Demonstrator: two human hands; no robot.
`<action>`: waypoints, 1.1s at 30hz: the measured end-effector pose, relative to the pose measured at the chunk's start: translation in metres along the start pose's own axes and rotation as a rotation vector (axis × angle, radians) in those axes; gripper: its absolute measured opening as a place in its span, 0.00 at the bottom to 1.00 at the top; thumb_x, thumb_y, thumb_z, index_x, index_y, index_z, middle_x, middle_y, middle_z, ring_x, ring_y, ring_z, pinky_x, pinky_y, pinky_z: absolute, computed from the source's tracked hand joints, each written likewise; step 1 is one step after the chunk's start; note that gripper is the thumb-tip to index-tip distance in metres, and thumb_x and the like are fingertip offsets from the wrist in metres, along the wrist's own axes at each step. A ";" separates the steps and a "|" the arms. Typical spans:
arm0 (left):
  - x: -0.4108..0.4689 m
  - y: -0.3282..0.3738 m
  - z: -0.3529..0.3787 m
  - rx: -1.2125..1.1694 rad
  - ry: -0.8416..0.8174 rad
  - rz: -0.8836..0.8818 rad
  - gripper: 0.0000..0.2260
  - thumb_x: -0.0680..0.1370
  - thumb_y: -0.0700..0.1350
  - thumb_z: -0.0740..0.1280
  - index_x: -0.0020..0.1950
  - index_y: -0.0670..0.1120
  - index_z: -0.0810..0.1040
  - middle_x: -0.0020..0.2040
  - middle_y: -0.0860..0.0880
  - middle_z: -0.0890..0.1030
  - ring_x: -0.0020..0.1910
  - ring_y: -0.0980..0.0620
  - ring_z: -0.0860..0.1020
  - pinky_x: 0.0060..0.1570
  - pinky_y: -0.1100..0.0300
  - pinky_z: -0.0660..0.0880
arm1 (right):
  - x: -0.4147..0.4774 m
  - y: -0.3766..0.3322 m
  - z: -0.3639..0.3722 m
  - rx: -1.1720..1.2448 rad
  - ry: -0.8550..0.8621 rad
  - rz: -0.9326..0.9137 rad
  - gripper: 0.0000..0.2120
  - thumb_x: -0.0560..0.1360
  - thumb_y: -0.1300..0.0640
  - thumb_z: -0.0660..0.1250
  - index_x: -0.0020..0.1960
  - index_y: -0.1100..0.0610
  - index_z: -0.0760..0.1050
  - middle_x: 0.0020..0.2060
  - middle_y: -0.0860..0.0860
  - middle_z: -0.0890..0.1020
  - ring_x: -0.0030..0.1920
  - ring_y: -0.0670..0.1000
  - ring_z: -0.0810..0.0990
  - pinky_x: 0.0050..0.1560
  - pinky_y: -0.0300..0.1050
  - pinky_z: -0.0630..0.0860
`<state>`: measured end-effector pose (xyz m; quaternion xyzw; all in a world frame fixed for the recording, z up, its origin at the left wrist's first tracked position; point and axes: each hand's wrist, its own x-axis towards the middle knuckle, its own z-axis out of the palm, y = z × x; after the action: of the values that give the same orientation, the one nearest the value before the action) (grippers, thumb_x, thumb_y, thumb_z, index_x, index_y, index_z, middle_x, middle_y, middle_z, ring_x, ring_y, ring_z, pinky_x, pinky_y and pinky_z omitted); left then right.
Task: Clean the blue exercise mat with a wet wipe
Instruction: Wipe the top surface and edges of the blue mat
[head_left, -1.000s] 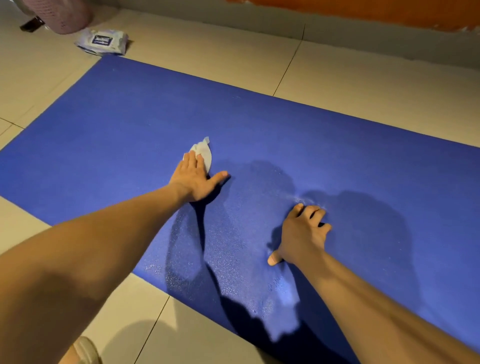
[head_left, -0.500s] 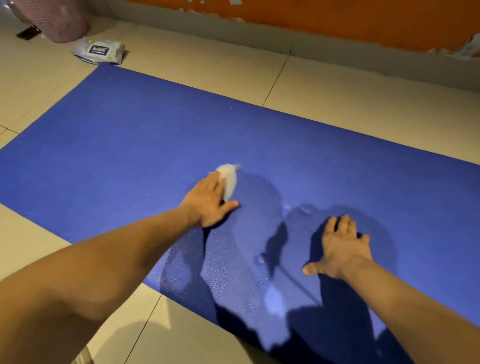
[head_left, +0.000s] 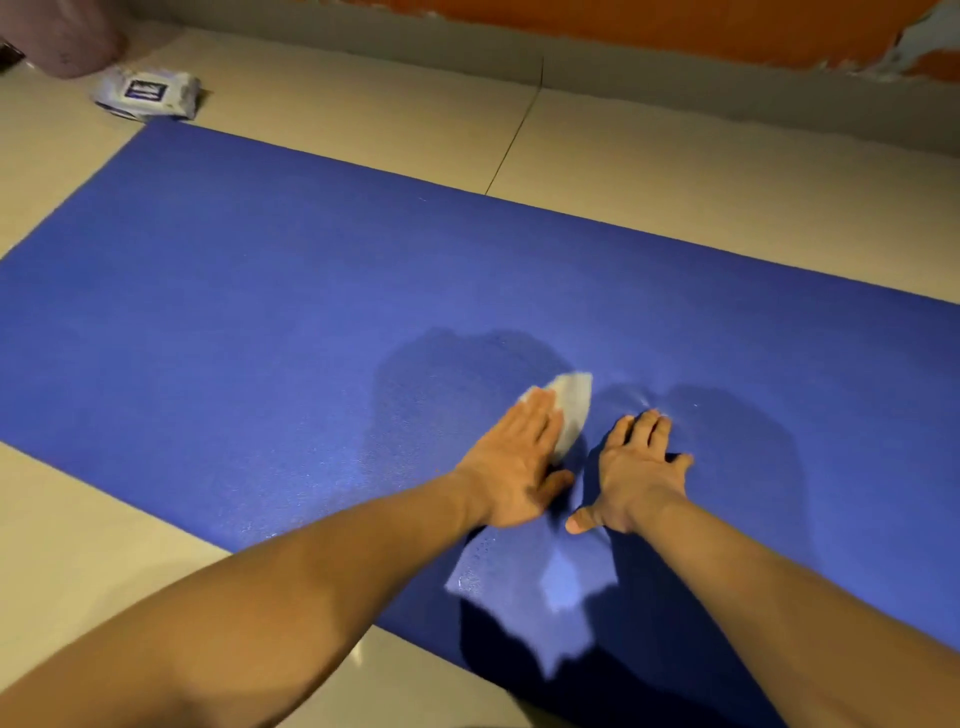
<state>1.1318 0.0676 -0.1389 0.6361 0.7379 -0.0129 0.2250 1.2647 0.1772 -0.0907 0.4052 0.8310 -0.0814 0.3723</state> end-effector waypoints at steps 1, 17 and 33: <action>-0.002 -0.002 0.001 0.019 -0.014 0.058 0.41 0.78 0.65 0.41 0.83 0.38 0.47 0.83 0.38 0.42 0.82 0.42 0.38 0.80 0.49 0.38 | 0.001 0.001 0.001 -0.001 0.001 0.001 0.77 0.57 0.25 0.76 0.79 0.67 0.33 0.79 0.67 0.39 0.79 0.69 0.38 0.72 0.70 0.61; -0.029 -0.006 -0.001 -0.088 0.090 -0.356 0.42 0.80 0.65 0.49 0.82 0.35 0.44 0.82 0.35 0.39 0.81 0.38 0.36 0.79 0.49 0.32 | 0.008 -0.002 0.007 0.029 -0.001 0.002 0.79 0.56 0.28 0.79 0.78 0.70 0.32 0.78 0.71 0.39 0.78 0.72 0.39 0.70 0.76 0.59; -0.095 -0.078 -0.010 0.018 0.012 -0.539 0.51 0.75 0.78 0.45 0.83 0.40 0.40 0.83 0.41 0.39 0.82 0.44 0.37 0.80 0.50 0.37 | 0.010 0.004 0.006 0.058 -0.031 -0.036 0.79 0.56 0.26 0.78 0.78 0.69 0.31 0.77 0.71 0.37 0.78 0.72 0.37 0.70 0.77 0.58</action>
<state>1.0633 -0.0327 -0.1173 0.4189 0.8818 -0.0751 0.2032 1.2668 0.1833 -0.1011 0.3997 0.8296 -0.1182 0.3716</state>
